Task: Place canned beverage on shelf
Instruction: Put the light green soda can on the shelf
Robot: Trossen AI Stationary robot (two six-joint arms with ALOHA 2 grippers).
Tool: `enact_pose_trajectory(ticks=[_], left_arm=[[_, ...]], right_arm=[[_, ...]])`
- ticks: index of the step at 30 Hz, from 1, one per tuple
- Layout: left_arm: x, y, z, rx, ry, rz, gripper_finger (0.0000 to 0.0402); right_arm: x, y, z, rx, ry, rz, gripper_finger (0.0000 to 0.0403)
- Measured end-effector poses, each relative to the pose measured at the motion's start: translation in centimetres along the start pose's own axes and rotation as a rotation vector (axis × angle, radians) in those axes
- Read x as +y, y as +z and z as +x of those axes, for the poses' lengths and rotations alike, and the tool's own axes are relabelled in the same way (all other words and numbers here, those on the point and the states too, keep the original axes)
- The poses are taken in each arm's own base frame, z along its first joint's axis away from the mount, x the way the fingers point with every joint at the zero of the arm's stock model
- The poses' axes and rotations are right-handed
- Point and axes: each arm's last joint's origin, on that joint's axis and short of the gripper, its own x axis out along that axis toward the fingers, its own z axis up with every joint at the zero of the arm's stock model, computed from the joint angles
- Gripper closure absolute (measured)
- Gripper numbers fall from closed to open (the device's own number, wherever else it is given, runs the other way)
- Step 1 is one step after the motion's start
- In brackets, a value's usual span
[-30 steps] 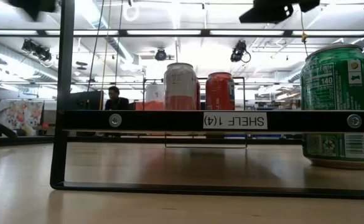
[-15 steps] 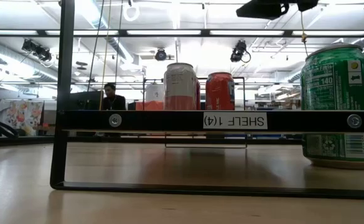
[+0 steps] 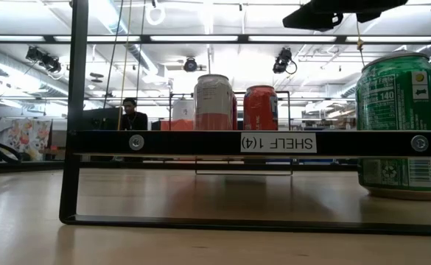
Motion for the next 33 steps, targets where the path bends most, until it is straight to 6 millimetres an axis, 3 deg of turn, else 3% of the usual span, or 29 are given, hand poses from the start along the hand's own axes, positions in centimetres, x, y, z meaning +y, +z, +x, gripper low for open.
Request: enact_pose_trajectory(ticks=[4,9,16,33], left_arm=[[0.3,-0.6,1.9,-0.029,0.06,0.015,0.0072],[0.0,0.4,3.2,-0.09,0.119,-0.01,0.0072],[0.4,2.0,3.4,-0.19,0.242,-0.028,0.0072],[-1.4,5.6,4.1,-0.289,0.277,0.035,0.0072]], right_arm=[[0.0,0.2,0.0,-0.014,-0.001,0.002,0.0043],[0.0,0.3,0.0,-0.028,-0.003,0.002,0.0043],[0.1,0.3,0.0,-0.033,0.022,-0.004,0.0043],[0.1,0.2,0.0,-0.024,0.024,-0.004,0.0043]])
